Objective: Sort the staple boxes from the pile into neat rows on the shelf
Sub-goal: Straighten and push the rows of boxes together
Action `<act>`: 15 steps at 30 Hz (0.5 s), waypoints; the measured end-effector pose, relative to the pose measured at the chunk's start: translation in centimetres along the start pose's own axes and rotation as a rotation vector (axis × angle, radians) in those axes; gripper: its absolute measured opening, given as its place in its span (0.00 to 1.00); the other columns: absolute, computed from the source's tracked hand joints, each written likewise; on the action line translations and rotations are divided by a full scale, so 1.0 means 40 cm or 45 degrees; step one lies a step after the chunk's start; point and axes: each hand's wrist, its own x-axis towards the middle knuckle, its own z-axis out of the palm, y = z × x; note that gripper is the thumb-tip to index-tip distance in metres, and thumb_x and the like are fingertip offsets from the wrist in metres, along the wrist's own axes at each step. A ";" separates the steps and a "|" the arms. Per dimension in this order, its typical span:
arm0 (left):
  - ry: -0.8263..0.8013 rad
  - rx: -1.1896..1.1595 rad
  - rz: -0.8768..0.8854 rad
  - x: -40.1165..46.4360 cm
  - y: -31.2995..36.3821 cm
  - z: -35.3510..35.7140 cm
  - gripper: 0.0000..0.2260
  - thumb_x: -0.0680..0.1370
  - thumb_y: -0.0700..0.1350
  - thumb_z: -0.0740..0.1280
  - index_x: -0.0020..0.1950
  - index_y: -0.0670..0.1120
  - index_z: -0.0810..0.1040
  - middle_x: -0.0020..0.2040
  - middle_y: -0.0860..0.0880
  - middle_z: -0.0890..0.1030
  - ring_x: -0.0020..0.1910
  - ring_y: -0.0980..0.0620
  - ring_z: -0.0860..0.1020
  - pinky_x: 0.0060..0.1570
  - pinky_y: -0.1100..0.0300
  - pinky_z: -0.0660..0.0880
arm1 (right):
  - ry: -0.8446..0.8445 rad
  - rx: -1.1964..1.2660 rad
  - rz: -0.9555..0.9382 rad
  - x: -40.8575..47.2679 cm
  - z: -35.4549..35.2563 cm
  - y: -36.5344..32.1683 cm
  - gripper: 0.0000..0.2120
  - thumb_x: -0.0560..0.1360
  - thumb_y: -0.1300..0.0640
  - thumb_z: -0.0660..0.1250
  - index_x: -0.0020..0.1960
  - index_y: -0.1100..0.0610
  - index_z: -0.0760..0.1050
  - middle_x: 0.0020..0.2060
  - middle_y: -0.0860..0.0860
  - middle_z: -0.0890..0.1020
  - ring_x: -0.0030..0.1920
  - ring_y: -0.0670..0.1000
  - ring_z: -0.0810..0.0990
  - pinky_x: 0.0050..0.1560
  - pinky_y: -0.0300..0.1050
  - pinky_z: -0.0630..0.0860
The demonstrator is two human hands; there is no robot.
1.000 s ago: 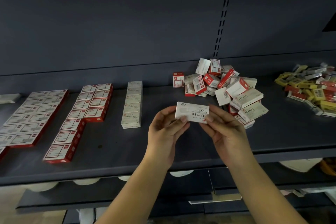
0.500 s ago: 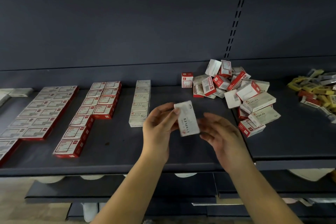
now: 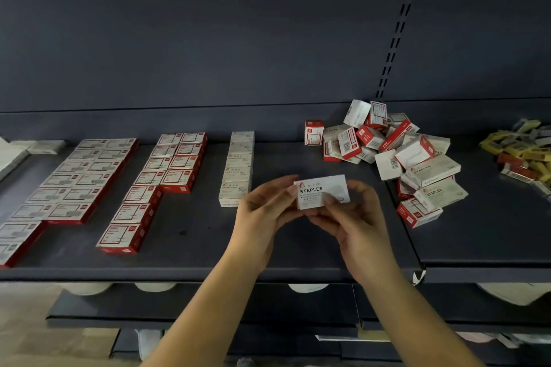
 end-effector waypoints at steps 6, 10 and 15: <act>0.059 -0.050 0.074 0.002 0.002 -0.024 0.12 0.68 0.41 0.68 0.50 0.39 0.79 0.45 0.43 0.84 0.47 0.46 0.83 0.48 0.56 0.80 | -0.037 -0.023 -0.009 0.001 0.027 0.012 0.34 0.56 0.44 0.79 0.54 0.57 0.68 0.47 0.59 0.83 0.45 0.59 0.84 0.43 0.44 0.79; 0.112 -0.068 0.079 -0.001 0.008 -0.052 0.11 0.68 0.41 0.68 0.49 0.40 0.80 0.44 0.44 0.84 0.46 0.48 0.83 0.43 0.60 0.80 | -0.033 -0.054 0.000 -0.001 0.051 0.027 0.34 0.56 0.42 0.79 0.53 0.57 0.69 0.47 0.58 0.83 0.46 0.59 0.83 0.44 0.44 0.79; 0.211 -0.094 0.075 -0.001 0.043 -0.113 0.09 0.68 0.41 0.68 0.47 0.40 0.81 0.43 0.44 0.84 0.45 0.49 0.83 0.41 0.62 0.79 | 0.005 -0.123 -0.004 0.007 0.103 0.046 0.27 0.59 0.43 0.77 0.50 0.57 0.73 0.45 0.57 0.84 0.45 0.59 0.83 0.42 0.44 0.80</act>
